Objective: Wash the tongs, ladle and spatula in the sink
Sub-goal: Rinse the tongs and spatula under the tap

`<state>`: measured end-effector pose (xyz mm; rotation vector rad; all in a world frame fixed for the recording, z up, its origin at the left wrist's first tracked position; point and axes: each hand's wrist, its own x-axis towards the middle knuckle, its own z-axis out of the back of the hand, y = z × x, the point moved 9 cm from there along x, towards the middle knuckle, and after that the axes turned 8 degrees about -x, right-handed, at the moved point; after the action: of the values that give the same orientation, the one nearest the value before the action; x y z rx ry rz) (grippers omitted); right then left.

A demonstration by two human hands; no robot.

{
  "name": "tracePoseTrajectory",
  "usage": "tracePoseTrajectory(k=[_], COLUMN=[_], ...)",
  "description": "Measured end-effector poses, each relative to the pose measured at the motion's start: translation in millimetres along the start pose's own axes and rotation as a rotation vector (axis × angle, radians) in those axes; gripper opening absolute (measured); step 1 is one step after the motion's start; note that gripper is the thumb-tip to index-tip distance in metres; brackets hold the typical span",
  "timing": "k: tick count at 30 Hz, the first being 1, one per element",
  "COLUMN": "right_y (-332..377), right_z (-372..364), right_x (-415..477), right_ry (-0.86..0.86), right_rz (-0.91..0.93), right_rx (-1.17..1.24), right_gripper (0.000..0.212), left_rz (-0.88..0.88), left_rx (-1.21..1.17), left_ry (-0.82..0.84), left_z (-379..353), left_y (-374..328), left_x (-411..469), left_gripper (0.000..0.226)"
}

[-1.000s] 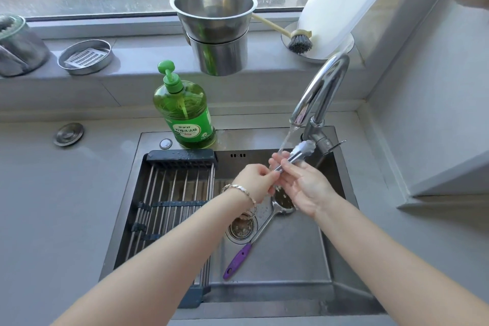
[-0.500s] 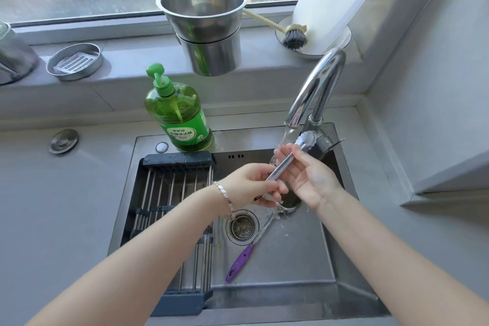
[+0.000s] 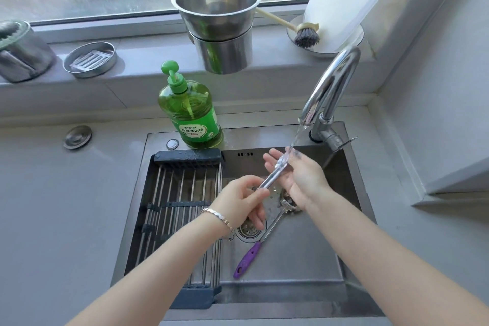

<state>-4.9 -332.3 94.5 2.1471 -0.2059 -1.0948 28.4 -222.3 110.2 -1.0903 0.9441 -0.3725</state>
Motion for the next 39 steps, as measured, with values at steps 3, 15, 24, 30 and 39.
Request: tracePoseTrajectory(k=[3,15,24,30,39], right_y=[-0.2,0.4,-14.5,-10.0,-13.3], right_z=[0.4,60.7,17.3,18.1,-10.4], right_x=[-0.4,-2.0,4.3,7.5,7.4], right_ry=[0.01,-0.222,-0.035,-0.198,0.057], right_rz=[-0.023,0.055,0.058,0.114,0.164], right_rx=[0.025,-0.603,-0.304,-0.417,-0.351], right_gripper=[0.008,0.045,0.018,0.05,0.015], left_rz=[-0.036,-0.19,-0.338,-0.319,-0.303], left_rx=[0.275,-0.084,-0.103,-0.145,-0.226], left_ry=[-0.086,-0.313,-0.288,-0.334,-0.327], left_z=[2.8,8.3,12.7,18.1,18.2], left_y=[-1.0,-11.0,-15.7,-3.8,7.6], left_x=[-2.0,-6.1,-22.4,-28.3,-32.7], left_gripper=[0.02,0.015,0.027,0.02,0.024])
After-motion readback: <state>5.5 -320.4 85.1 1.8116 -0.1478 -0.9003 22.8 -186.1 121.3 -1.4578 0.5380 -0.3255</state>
